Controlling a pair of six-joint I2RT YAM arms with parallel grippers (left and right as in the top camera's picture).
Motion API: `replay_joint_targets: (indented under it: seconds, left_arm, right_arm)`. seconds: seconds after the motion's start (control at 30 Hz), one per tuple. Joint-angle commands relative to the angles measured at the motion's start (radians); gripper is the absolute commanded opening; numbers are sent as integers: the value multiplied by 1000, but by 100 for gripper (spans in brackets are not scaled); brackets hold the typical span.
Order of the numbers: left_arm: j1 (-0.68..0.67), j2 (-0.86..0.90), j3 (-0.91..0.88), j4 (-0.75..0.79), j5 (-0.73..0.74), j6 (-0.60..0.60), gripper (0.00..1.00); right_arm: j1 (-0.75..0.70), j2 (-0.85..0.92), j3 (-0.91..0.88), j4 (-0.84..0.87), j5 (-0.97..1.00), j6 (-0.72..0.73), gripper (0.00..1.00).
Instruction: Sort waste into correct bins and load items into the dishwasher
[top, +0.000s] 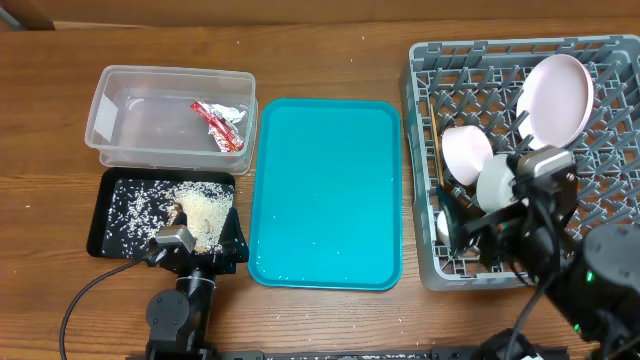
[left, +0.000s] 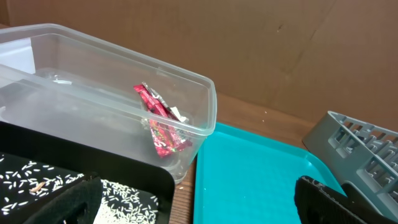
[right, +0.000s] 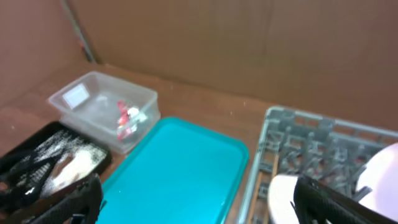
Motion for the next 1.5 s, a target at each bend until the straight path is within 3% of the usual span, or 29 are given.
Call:
replay_joint_targets:
  seconds: [0.0,0.2,0.5,0.8,1.13,1.47]
  left_arm:
    - [5,-11,-4,2,9,23,100]
    - [5,-11,-4,2,9,22,100]
    - [5,-11,-4,2,9,22,100]
    - [5,-11,-4,2,9,22,100]
    - [5,-11,-4,2,9,22,100]
    - [5,-11,-4,2,9,22,100]
  right_arm:
    - [-270,-25,-85,63,-367,-104,100]
    - [-416,-154,-247,153,-420,-104,100]
    - [-456,-512,-661,399,-417,-111,100]
    - [-456,-711,-973,589,-417,-111,100]
    - [-456,-730,-1260,979,-418,-110,100]
    - [-456,-730,-1259,890,-417,-111,100]
